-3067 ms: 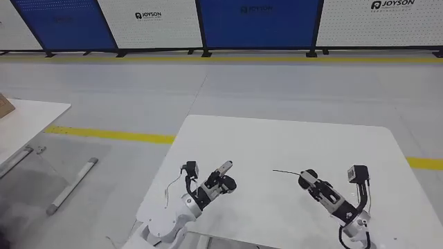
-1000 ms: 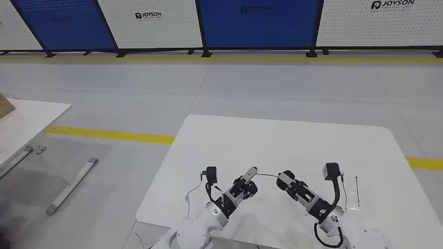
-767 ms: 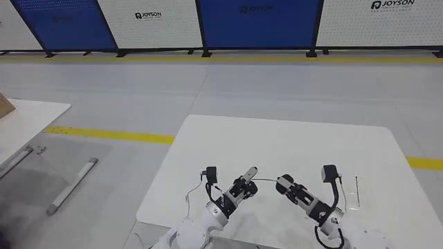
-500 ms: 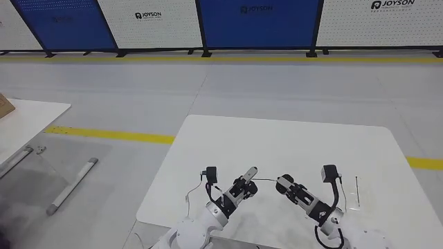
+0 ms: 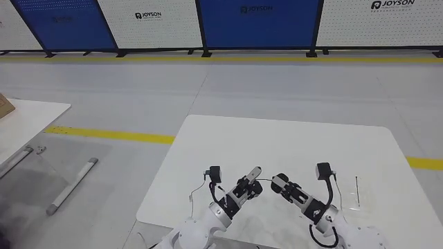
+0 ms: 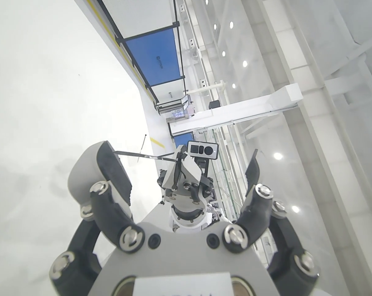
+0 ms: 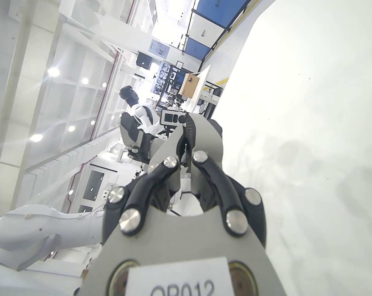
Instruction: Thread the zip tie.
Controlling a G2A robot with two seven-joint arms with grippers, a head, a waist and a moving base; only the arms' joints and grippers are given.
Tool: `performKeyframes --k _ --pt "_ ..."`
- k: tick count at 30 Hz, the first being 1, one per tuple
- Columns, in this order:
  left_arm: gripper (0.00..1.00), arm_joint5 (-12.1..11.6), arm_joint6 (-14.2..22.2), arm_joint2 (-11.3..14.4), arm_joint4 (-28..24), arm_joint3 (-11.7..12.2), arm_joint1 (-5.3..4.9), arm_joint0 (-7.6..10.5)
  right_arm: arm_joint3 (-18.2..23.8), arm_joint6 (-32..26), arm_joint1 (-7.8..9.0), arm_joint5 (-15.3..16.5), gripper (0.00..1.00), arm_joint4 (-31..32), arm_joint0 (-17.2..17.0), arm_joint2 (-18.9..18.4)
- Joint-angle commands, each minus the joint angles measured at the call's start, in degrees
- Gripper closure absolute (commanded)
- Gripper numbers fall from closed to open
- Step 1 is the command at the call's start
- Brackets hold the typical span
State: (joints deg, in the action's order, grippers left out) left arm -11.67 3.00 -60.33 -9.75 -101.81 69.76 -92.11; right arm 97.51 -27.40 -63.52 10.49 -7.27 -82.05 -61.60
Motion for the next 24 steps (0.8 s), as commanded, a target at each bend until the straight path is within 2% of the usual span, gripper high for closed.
performKeyframes --k 1,7,13,20,24 --pt "0.00 0.04 0.03 -0.01 -0.01 0.01 0.00 -0.01 0.01 0.01 0.01 0.03 1.00 -0.01 -0.03 -0.03" --pt "0.00 0.16 0.02 0.07 0.08 0.09 0.01 0.05 0.01 0.01 0.01 0.03 1.00 -0.01 -0.03 -0.03" --pt "0.00 1.16 -0.64 0.81 -0.08 1.08 0.29 1.08 0.01 0.01 0.01 0.03 1.00 -0.01 -0.03 -0.03" --pt "0.00 1.16 -0.64 0.81 -0.08 1.08 0.29 1.08 0.01 0.01 0.01 0.03 1.00 -0.01 -0.03 -0.03" --pt "0.00 -0.67 -2.39 0.69 0.52 1.48 0.45 1.32 0.01 0.01 0.01 0.03 1.00 -0.01 -0.03 -0.03"
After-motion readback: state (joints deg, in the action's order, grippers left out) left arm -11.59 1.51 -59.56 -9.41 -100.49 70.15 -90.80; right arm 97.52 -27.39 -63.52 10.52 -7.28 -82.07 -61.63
